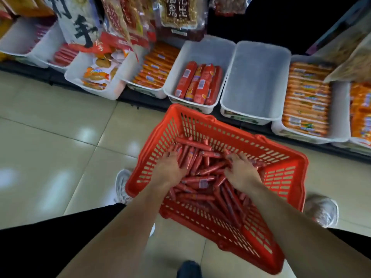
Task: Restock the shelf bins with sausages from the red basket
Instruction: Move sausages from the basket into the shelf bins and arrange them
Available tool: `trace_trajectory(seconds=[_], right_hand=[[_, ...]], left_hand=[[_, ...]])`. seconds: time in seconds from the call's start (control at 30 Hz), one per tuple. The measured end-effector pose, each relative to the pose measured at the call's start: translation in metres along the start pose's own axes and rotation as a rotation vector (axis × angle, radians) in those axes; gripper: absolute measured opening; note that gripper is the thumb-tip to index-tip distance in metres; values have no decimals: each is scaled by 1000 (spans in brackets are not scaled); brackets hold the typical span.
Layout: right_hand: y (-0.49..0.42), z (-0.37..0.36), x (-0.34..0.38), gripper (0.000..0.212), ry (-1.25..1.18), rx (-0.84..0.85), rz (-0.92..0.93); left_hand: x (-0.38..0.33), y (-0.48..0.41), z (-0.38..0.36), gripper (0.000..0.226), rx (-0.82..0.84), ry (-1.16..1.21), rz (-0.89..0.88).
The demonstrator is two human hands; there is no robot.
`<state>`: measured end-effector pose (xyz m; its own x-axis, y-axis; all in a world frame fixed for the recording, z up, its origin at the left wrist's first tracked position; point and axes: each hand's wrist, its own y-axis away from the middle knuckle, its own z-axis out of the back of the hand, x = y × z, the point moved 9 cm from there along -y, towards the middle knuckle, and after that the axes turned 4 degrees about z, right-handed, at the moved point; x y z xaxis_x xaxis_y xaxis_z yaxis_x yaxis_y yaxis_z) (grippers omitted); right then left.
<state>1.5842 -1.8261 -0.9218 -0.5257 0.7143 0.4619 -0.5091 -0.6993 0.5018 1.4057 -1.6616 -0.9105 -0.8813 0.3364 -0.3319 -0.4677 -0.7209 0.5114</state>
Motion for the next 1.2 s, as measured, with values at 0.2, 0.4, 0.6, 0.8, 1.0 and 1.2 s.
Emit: trace_trajectory(seconds=[0.2,0.4,0.6,0.8,1.0,1.2], right_hand=[[-30,-47,-2,82,149,95,55],[-64,-81,11,89,220,209,149],[-63,-97,0,92,219,217,149],[-51,-100,-18,79,189,183,45],[-29,-101,-4,72,109,254,155],[-26,-86,-16,36,-37,174,111]], left_hand=[[23,-13,-45,93,-5,-125,101],[14,-26,-47,77,-160,-170,41],[18,-32,-33,48,-228,-8,12],[29,-15,-27,56,-228,126,152],[36,-12,-35,63,-59,333,161],[38,-11,-45,92,-6,64,205]])
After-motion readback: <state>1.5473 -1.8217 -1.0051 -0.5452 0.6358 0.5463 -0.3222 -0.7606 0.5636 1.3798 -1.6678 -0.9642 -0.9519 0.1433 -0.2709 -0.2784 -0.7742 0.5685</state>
